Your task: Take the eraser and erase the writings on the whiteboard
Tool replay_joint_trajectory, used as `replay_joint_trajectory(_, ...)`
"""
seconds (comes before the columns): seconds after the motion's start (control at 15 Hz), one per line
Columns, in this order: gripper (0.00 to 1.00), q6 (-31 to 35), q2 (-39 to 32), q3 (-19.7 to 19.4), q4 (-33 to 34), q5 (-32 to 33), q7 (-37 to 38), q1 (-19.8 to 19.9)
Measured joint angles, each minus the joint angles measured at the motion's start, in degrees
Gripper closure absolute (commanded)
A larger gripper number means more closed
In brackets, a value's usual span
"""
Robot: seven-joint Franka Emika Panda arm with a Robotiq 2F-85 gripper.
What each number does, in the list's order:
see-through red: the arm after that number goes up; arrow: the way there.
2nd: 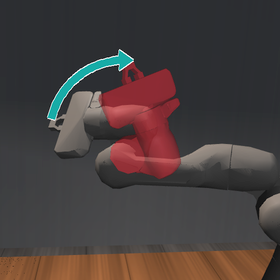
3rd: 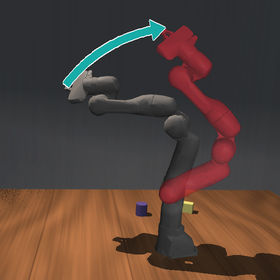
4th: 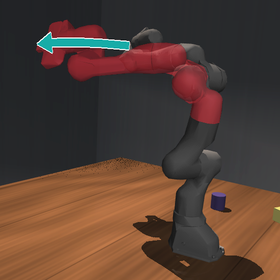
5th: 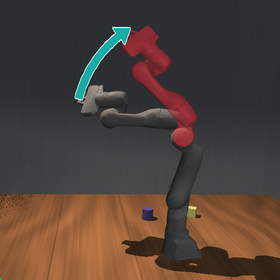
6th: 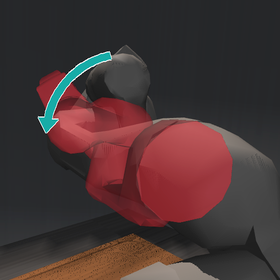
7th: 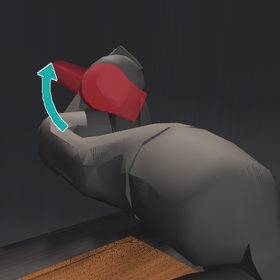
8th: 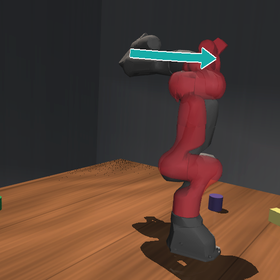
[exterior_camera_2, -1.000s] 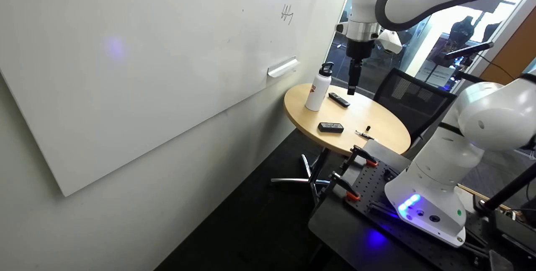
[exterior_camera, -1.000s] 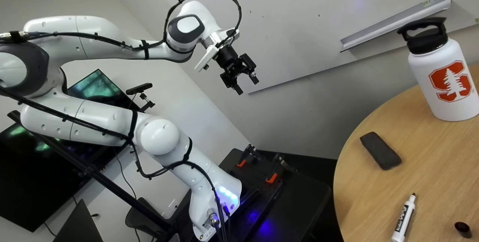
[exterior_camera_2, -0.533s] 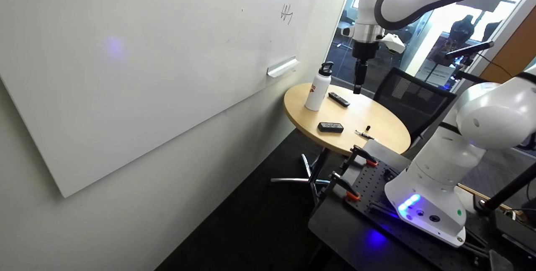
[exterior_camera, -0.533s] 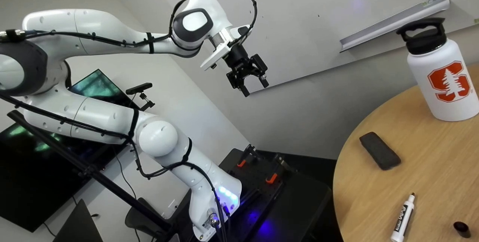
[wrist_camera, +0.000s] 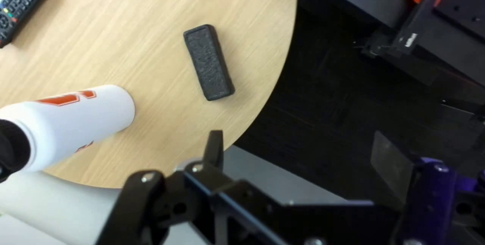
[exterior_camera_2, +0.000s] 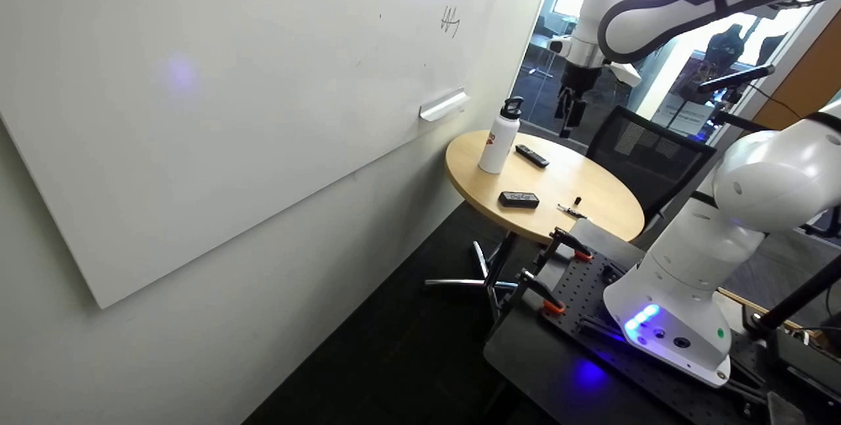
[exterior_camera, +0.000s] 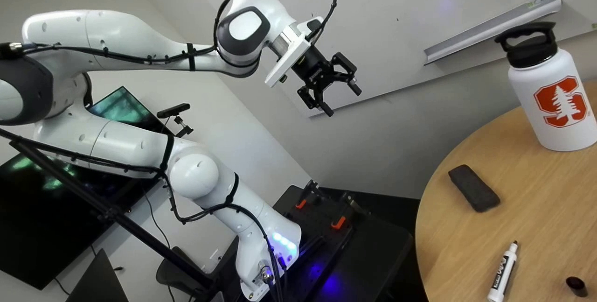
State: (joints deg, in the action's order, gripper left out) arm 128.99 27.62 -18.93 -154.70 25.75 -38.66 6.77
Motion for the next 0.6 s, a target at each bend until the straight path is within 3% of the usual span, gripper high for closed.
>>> replay_joint_trajectory(0.2,0.00,9.21,-4.57,-7.96,0.10,-0.98,-14.02,1.79)
replay_joint_trajectory(0.33,0.00,13.44,-10.10,-12.54,0.86,-7.10,-23.98,1.72)
replay_joint_trajectory(0.47,0.00,14.82,-15.74,-13.89,2.61,-12.59,-29.84,1.74)
replay_joint_trajectory(0.6,0.00,14.94,-18.90,-13.79,4.25,-13.57,-30.19,1.55)
